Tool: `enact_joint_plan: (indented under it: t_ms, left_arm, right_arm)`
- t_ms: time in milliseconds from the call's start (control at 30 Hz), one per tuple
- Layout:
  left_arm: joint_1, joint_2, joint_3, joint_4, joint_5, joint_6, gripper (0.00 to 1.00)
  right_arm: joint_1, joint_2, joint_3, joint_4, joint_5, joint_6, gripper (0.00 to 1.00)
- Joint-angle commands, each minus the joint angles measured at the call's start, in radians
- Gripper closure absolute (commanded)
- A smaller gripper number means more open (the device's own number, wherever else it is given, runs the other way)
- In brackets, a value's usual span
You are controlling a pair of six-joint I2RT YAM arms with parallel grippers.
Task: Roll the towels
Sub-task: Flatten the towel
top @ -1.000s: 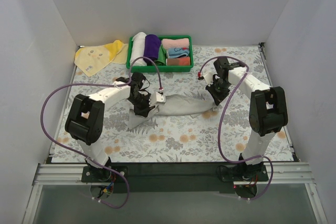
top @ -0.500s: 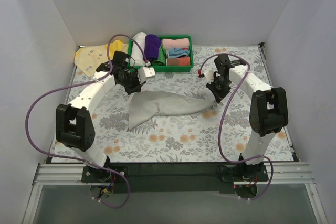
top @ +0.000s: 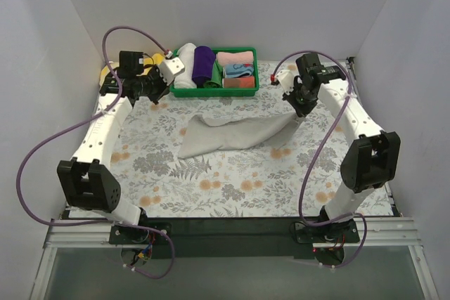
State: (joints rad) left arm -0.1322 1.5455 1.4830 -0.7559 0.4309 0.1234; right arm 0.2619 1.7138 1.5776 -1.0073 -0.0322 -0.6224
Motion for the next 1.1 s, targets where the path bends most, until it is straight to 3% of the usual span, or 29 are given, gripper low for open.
enact_joint_plan:
  t_ms: [0,167,200,233,333,500,633,833,1067]
  left_arm:
    - [0.008,-0.107,0.06,-0.008,0.034,-0.054,1.0]
    - [0.006,-0.14,-0.01,-0.146,0.11,0.013,0.99]
    - [0.002,-0.143,-0.032,-0.149,0.117,0.024,0.9]
    - [0.0,-0.143,-0.071,-0.135,0.121,0.031,0.67]
    - [-0.021,-0.093,-0.101,-0.083,0.152,0.047,0.52]
    - [-0.105,0.108,-0.033,-0.007,0.167,-0.011,0.5]
    - [-0.202,0.243,-0.004,0.166,0.048,-0.08,0.5]
    - [-0.23,0.476,0.123,0.279,-0.063,-0.227,0.51]
    - [-0.245,0.611,0.18,0.34,-0.173,-0.251,0.51]
  right_arm:
    - [-0.004,-0.081,0.074,-0.071,0.026,-0.039,0.99]
    - [-0.006,-0.172,-0.042,-0.091,0.012,-0.074,0.99]
    - [-0.006,-0.172,-0.057,-0.091,0.012,-0.074,0.99]
    - [-0.006,-0.165,-0.074,-0.09,0.012,-0.073,0.99]
    - [-0.004,-0.143,-0.108,-0.076,-0.005,-0.06,0.99]
    - [-0.007,-0.122,-0.14,-0.053,0.005,-0.059,0.99]
    - [-0.009,-0.114,-0.159,-0.04,0.014,-0.063,0.99]
    - [-0.012,-0.109,-0.168,-0.037,0.011,-0.057,0.99]
    - [-0.013,-0.097,-0.162,-0.036,0.005,-0.057,0.99]
